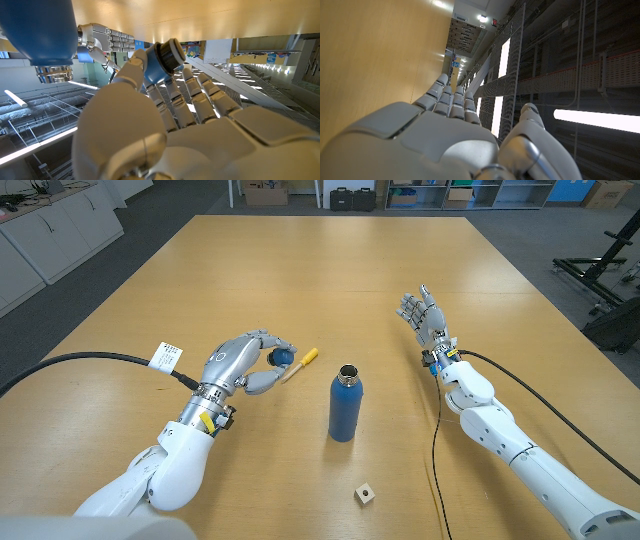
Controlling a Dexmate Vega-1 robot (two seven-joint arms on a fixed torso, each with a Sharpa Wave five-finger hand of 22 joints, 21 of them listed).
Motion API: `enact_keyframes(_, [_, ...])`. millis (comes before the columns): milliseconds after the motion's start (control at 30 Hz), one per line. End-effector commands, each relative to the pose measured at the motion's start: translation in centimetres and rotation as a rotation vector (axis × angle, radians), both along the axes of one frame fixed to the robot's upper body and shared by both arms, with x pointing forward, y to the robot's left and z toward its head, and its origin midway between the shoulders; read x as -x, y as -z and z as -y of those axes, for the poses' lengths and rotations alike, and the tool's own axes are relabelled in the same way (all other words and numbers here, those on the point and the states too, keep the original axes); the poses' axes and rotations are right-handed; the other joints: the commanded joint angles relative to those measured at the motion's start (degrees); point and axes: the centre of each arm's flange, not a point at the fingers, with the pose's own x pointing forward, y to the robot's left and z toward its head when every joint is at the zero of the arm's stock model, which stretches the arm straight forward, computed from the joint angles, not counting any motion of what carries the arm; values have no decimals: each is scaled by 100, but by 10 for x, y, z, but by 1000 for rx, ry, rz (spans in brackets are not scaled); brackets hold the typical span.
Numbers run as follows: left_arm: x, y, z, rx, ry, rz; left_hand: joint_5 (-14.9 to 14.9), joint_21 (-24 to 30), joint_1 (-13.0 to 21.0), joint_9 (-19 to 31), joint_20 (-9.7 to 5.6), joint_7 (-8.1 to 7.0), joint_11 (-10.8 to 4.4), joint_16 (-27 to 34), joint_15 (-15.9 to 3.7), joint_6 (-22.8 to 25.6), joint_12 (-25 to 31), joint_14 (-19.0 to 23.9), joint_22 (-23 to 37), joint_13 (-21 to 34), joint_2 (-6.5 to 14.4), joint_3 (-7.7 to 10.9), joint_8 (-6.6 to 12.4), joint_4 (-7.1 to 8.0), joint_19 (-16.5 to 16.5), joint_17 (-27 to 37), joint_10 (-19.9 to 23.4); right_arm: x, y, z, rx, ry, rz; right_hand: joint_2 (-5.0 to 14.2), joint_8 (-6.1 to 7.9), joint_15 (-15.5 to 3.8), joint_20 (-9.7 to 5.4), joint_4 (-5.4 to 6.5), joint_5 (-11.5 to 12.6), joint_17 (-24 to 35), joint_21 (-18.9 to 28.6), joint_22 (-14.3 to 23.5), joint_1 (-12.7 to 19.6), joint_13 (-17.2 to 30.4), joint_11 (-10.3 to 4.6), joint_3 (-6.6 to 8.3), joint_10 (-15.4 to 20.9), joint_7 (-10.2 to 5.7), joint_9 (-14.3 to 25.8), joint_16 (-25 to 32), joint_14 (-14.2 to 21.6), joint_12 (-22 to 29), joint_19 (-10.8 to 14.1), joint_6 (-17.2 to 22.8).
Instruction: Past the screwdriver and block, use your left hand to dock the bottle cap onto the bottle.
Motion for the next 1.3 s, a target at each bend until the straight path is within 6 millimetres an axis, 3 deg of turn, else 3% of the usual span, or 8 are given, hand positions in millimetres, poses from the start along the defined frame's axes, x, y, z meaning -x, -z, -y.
enact_keyframes(33, [-7, -9, -2, 121, 193, -33, 51, -21, 50, 14, -429, 9, -399, -12, -950, 77, 30, 66, 10, 47, 147, 218, 24, 149, 61, 30, 540, 2, 0, 2, -1, 3, 1, 52, -4, 20, 7, -9, -26, 26, -29, 24, -6, 12, 3, 9, 47, -8, 16, -14, 48, -4, 52, 42])
enact_keyframes(867, [-18, -11, -14, 263, 519, -130, 59, -30, 12, 20, -405, 1, -393, -14, -957, 125, 16, 126, 11, 53, 176, 252, 6, 168, 59, 33, 609, 6, 1, 1, -2, 7, 8, 55, -6, 19, 10, -8, -26, 28, -50, 25, -6, 12, 0, 6, 47, -6, 16, -16, 49, -8, 58, 43])
enact_keyframes(1300, [-26, -16, 0, 277, 660, -179, 63, -33, 5, 22, -394, 4, -393, -24, -957, 146, 9, 126, 11, 54, 183, 264, 1, 168, 53, 32, 620, 9, 3, 3, -2, 9, 9, 56, -4, 15, 10, -8, -26, 28, -63, 26, -5, 12, 6, 4, 50, 3, 16, -19, 46, -9, 61, 49])
